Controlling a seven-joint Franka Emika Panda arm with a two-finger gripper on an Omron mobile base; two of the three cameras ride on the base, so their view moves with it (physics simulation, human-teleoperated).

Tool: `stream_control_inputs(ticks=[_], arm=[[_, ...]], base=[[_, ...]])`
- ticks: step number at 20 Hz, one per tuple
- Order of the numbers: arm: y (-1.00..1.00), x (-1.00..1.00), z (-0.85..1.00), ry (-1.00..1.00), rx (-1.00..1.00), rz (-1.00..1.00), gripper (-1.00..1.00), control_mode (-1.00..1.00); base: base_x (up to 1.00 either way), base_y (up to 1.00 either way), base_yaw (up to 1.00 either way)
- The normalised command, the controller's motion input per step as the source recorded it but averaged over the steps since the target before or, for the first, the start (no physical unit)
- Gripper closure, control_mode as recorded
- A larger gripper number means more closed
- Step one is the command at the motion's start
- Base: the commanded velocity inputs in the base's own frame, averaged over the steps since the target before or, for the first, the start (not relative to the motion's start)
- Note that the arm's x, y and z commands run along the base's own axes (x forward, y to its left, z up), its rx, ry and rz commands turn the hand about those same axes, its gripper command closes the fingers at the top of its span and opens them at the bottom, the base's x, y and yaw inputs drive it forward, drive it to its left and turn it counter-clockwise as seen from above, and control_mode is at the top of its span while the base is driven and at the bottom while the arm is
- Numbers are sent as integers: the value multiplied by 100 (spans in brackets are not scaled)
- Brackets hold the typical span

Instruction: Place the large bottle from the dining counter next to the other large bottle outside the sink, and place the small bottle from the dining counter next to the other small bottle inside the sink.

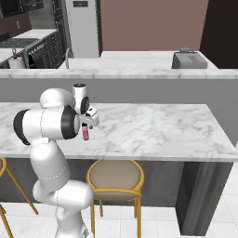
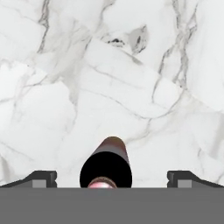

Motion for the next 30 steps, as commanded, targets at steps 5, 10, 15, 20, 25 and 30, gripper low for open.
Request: stream_control_inputs(ticks=[5, 10, 15, 20, 25, 30], arm=[[0, 2, -1, 0, 0, -1, -100, -100], [0, 0, 0, 0, 0, 0, -100, -100], [0, 0, 0, 0, 0, 0, -100, -100], [0, 0, 0, 0, 0, 0, -100, -100], [0, 0, 0, 0, 0, 0, 100, -100], [0, 0, 0, 0, 0, 0, 100, -100]], base=[[0, 0, 0], [0, 0, 0], [0, 0, 0], [0, 0, 0], [0, 0, 0], [0, 0, 0]])
